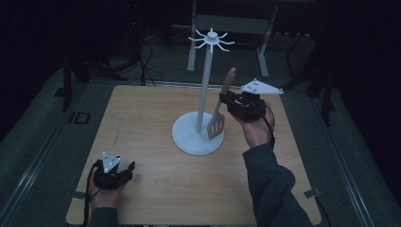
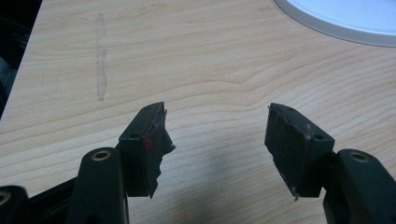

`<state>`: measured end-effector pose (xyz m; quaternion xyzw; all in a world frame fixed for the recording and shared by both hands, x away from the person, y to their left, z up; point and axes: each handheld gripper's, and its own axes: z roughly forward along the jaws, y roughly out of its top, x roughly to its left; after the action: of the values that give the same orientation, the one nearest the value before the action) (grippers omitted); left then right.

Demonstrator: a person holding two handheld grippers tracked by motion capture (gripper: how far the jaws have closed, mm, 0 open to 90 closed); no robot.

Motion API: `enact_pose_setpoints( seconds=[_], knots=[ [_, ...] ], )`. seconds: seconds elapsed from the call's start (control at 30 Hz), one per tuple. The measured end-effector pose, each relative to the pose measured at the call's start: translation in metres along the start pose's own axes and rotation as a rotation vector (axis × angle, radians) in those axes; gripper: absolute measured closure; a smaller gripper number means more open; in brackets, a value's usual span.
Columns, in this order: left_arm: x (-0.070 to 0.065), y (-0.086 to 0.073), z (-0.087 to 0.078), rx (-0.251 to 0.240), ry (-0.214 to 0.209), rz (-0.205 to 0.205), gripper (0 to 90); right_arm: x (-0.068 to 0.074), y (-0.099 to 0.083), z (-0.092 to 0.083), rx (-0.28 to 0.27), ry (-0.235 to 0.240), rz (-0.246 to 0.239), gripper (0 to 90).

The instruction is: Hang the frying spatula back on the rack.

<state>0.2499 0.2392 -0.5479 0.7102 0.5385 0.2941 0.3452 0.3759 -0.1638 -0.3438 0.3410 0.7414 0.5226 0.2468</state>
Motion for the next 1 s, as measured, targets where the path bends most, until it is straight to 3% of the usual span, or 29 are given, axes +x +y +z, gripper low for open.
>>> enact_pose_setpoints(
  seconds=[1.0],
  knots=[
    [0.001, 0.000, 0.000, -0.002, 0.005, -0.005, 38.1, -0.004, 0.026, 0.000, -0.009, 0.000, -0.009, 73.7]
  ],
)
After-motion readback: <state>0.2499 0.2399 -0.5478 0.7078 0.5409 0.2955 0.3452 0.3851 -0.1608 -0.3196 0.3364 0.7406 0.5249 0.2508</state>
